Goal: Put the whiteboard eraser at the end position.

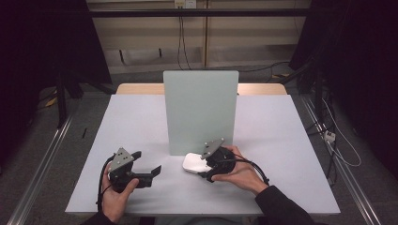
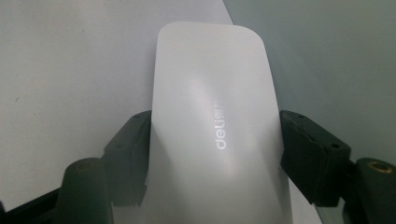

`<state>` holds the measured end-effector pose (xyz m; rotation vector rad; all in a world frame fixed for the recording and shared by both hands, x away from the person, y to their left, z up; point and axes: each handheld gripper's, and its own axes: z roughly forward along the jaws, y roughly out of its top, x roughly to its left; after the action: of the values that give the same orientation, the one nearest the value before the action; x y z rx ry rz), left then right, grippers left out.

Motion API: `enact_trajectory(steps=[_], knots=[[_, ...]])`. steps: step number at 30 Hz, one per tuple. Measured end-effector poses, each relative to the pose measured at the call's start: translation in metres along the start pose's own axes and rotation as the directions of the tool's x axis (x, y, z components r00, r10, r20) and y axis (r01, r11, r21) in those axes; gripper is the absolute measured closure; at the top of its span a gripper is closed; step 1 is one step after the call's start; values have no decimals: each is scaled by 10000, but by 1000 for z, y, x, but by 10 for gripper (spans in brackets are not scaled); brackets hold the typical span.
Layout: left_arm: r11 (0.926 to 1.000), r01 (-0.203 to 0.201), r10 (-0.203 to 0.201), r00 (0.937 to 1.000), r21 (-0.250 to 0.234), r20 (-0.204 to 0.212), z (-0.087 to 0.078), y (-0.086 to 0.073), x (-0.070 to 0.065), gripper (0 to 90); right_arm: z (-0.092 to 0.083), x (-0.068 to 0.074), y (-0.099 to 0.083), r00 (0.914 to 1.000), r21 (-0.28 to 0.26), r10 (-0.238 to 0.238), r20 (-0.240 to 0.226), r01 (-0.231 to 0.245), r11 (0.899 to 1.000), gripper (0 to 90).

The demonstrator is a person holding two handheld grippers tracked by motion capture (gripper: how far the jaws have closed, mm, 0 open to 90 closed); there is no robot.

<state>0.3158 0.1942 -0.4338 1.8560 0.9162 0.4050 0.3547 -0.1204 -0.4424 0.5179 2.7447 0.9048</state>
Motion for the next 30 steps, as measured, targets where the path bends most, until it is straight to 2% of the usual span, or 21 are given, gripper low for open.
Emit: enact_trajectory(steps=[4,9,12,20,25,30], knots=[[10000,-28,28,10000,18,-24,0,0,0,61,-1,-1,0,9998,-88,189,-60,-189,9998,255],[10000,-25,25,10000,9,9,1,0,0,60,-2,-2,-1,9991,-222,410,-75,-412,9989,165],[10000,-57,57,10000,28,26,1,0,1,60,-4,-2,0,9985,-346,523,131,-518,9981,93],[10000,-46,46,10000,-25,-9,-1,-1,1,61,-11,-1,0,9967,-682,562,592,-521,9963,93],[10000,-27,27,10000,-23,43,-2,-1,0,61,-13,-2,0,9917,-1012,1044,753,-966,9902,95],[10000,-78,78,10000,-39,34,-1,0,0,61,-19,-4,0,9815,-1428,1568,1097,-1405,9797,92]])
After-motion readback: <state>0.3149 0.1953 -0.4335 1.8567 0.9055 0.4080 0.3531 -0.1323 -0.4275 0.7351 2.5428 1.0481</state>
